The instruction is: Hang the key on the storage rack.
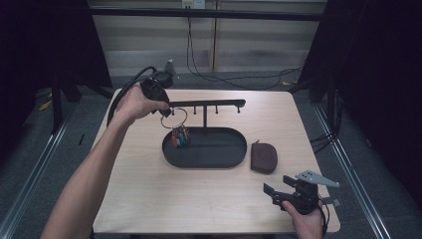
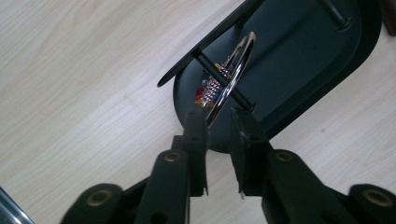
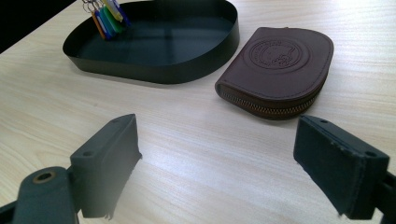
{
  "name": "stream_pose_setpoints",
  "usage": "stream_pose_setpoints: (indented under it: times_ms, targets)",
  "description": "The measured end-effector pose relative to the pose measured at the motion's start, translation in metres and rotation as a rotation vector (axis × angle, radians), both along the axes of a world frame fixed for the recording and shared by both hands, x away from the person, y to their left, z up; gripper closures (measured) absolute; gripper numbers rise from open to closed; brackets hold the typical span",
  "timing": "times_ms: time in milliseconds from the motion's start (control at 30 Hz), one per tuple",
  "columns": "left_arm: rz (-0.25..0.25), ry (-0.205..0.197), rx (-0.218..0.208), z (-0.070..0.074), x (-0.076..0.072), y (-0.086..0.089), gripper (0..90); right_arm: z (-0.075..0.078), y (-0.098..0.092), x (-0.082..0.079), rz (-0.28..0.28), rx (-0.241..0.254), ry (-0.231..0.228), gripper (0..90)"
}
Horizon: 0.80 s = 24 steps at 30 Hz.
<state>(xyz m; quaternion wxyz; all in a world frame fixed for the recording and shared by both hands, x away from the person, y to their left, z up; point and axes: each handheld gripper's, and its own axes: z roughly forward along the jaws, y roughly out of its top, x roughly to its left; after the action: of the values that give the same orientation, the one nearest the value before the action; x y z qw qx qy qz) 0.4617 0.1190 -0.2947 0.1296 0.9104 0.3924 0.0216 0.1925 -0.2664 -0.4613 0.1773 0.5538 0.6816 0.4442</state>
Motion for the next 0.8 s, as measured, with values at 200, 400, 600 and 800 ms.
stream_pose_setpoints:
  times_ms: [200, 400, 600, 800]
  targets:
    - [0.031, -0.003, -0.037, 0.005, -0.004, 0.013, 70.6, 0.0, 0.001, 0.001, 0.001, 0.001, 0.004, 14.3]
    - [0.04, 0.006, -0.162, 0.007, -0.012, 0.027, 60.1, -0.002, 0.002, 0.004, 0.0, 0.002, 0.015, 14.4]
    - [0.07, 0.022, -0.248, -0.004, -0.014, 0.04, 51.2, -0.002, 0.001, 0.005, -0.001, 0.0, 0.015, 14.4]
    - [0.069, -0.01, -0.29, -0.006, -0.022, 0.046, 43.1, -0.002, 0.0, 0.004, -0.003, 0.002, 0.014, 14.4]
